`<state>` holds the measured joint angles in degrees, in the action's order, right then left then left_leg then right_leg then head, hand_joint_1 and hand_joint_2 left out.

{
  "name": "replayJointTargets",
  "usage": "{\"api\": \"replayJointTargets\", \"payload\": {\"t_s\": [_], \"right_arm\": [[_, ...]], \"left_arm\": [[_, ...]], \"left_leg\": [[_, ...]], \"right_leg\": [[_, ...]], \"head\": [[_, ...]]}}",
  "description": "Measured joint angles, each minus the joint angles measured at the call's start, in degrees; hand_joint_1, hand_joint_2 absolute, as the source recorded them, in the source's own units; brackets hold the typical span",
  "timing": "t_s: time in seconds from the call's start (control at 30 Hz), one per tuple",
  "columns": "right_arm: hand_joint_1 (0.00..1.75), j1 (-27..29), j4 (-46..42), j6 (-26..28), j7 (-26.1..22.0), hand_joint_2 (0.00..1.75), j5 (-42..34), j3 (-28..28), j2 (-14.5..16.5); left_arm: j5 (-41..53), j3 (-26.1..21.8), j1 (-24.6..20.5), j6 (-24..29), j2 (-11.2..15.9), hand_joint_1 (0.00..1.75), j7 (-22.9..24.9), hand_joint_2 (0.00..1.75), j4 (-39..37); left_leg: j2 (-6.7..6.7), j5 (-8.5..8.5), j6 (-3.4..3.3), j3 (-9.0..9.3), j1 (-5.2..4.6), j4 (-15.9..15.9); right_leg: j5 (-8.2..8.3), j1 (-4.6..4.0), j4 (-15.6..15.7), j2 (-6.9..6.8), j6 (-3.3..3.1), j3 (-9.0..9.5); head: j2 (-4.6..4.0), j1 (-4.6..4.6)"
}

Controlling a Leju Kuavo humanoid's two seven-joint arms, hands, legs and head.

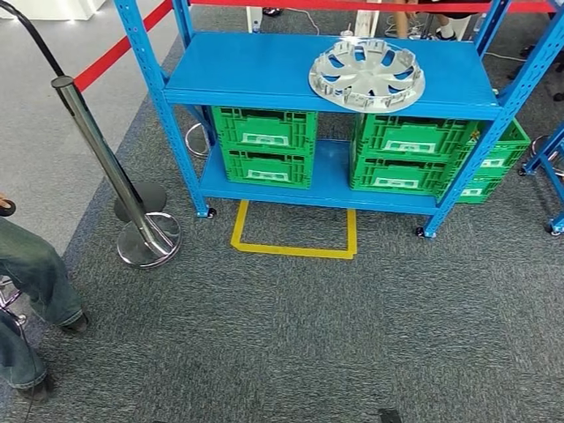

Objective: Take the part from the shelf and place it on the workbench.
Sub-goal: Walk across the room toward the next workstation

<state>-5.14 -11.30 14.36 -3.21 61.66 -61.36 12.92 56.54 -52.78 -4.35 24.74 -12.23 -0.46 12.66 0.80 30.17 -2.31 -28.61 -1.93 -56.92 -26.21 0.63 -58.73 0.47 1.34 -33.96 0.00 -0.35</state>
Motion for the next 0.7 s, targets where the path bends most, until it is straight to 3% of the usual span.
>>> {"api": "replayJointTargets", "payload": {"t_s": [0.07,0.13,0.23,0.3,0.33,0.4,0.43,0.47,0.53,0.6,0.63,0.7], "right_arm": [[0.0,0.02,0.0,0.01,0.06,0.0,0.0,-0.06,0.0],[0.0,-0.06,0.0,0.03,0.14,0.0,0.01,-0.09,0.0],[0.0,-0.14,0.0,0.05,0.25,0.0,0.04,-0.11,-0.04],[0.0,0.04,0.0,0.06,0.39,0.0,0.07,-0.13,-0.14],[0.0,0.1,0.0,0.07,0.44,0.0,0.09,-0.15,-0.19],[0.0,0.11,0.01,0.06,0.46,0.0,0.1,-0.16,-0.3],[0.0,0.06,0.01,0.06,0.47,0.0,0.11,-0.17,-0.33],[0.0,-0.01,0.01,0.06,0.47,0.0,0.11,-0.17,-0.35],[0.0,-0.03,0.0,0.06,0.52,0.0,0.13,-0.19,-0.36],[0.0,0.1,0.0,0.06,0.55,0.0,0.13,-0.23,-0.37],[0.0,0.1,0.0,0.07,0.52,0.0,0.13,-0.25,-0.37],[0.0,-0.05,0.0,0.07,0.5,0.0,0.13,-0.27,-0.37]], "left_arm": [[0.03,-0.19,0.01,0.04,-0.01,0.0,0.01,0.0,0.0],[0.17,-0.25,0.02,0.08,-0.04,0.0,0.05,0.0,0.0],[0.32,-0.28,0.06,0.1,-0.09,0.0,0.3,0.0,0.0],[0.37,-0.29,0.16,0.1,-0.1,0.0,0.51,0.0,0.0],[0.38,-0.3,0.21,0.09,-0.11,0.0,0.57,0.0,0.0],[0.43,-0.31,0.24,0.09,-0.14,0.0,0.62,0.0,0.0],[0.45,-0.31,0.18,0.09,-0.13,0.0,0.63,0.0,0.0],[0.48,-0.31,0.08,0.09,-0.13,0.0,0.63,0.0,0.0],[0.51,-0.31,-0.08,0.1,-0.11,0.0,0.64,0.0,0.0],[0.52,-0.31,-0.1,0.11,-0.11,0.0,0.66,0.0,0.0],[0.52,-0.31,-0.12,0.1,-0.1,0.0,0.66,0.0,0.0],[0.53,-0.31,-0.19,0.09,-0.1,0.0,0.66,0.0,0.0]], "left_leg": [[-0.02,-0.13,-0.69,0.29,0.16,0.66],[-0.05,-0.29,-1.12,0.91,0.45,1.14],[-0.15,-0.2,-1.19,1.42,0.56,1.16],[-0.13,0.17,-0.99,1.93,0.62,1.11],[-0.09,0.49,-0.79,2.38,0.69,1.1],[-0.06,1.38,-0.2,3.49,0.85,1.04],[-0.06,1.82,0.16,3.77,0.86,0.89],[-0.09,2.22,0.51,3.8,0.85,0.75],[-0.13,2.71,1.06,3.64,0.79,0.51],[-0.18,2.99,1.52,3.39,0.87,-0.73],[-0.21,3.37,1.83,2.4,0.97,-2.79],[-0.3,5.62,2.56,-1.63,1.24,-9.75]], "right_leg": [[0.37,0.0,-0.65,-0.06,0.54,-0.15],[-0.97,0.0,-3.35,-0.12,0.96,-1.5],[-5.52,0.05,-12.75,-0.12,1.18,-6.61],[-5.65,0.09,-15.43,-0.15,1.32,-8.58],[-4.01,0.15,-13.56,-0.17,1.44,-7.98],[0.04,0.21,-6.43,-0.16,1.57,-4.95],[0.76,0.14,-3.23,-0.17,1.39,-3.67],[1.02,0.05,-1.47,-0.11,0.97,-2.85],[0.16,-0.15,-0.87,-0.05,-0.18,-2.43],[0.1,-0.01,-0.9,-0.07,-0.89,-1.83],[-0.06,0.08,-0.78,-0.14,-1.12,-1.44],[-0.54,0.13,-0.62,-0.26,-1.52,-0.78]], "head": [[0.0,0.04],[-0.01,0.23],[0.0,0.33],[-0.01,0.33],[-0.01,0.32],[-0.01,0.35],[-0.02,0.36],[-0.02,0.31],[-0.02,0.17],[0.0,0.01],[0.0,-0.06],[0.0,-0.18]]}}
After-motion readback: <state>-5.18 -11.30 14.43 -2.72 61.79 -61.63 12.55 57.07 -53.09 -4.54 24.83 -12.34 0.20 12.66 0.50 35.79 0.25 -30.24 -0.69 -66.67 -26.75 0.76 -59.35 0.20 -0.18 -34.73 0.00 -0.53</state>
